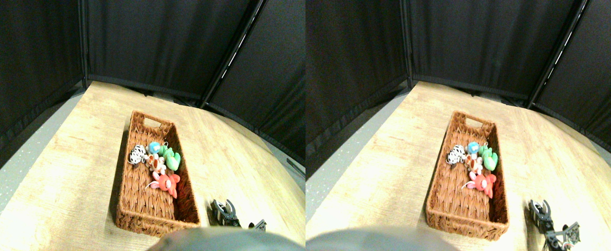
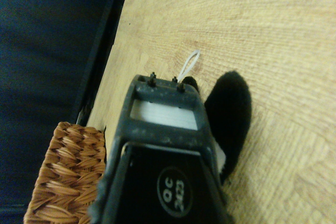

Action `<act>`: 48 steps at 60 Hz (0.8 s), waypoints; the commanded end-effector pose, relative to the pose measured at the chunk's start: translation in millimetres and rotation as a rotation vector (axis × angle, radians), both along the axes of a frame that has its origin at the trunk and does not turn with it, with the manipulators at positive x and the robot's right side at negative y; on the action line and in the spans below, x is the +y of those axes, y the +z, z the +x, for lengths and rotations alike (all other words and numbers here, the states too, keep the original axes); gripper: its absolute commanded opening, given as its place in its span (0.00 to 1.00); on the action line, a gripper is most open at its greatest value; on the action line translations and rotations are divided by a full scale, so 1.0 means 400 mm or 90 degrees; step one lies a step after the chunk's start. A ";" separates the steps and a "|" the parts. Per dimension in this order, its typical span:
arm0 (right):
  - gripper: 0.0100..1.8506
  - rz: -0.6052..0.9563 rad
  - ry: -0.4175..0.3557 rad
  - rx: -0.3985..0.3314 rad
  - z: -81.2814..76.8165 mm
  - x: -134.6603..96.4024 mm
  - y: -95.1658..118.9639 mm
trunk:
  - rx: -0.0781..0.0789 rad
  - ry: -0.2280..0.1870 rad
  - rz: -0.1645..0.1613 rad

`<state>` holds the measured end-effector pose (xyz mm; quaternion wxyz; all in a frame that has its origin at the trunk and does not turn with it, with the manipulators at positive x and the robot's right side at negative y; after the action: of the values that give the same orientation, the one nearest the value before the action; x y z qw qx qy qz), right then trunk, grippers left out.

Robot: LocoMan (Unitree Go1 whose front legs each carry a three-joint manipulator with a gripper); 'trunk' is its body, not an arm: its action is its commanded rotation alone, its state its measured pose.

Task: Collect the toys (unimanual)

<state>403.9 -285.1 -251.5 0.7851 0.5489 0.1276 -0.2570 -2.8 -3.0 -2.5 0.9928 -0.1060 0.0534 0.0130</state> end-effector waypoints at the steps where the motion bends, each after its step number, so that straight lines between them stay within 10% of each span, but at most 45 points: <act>1: 0.08 0.005 -0.012 -0.005 0.003 0.013 0.024 | 0.004 -0.002 -0.010; 48: 0.05 -0.016 0.203 -0.166 0.168 0.159 0.270 | -0.033 0.037 -0.047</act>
<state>466.1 -228.8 -153.0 0.8360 0.5296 0.1197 -0.0794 2.0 1.6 -0.6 0.9893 -0.1374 0.0375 0.0314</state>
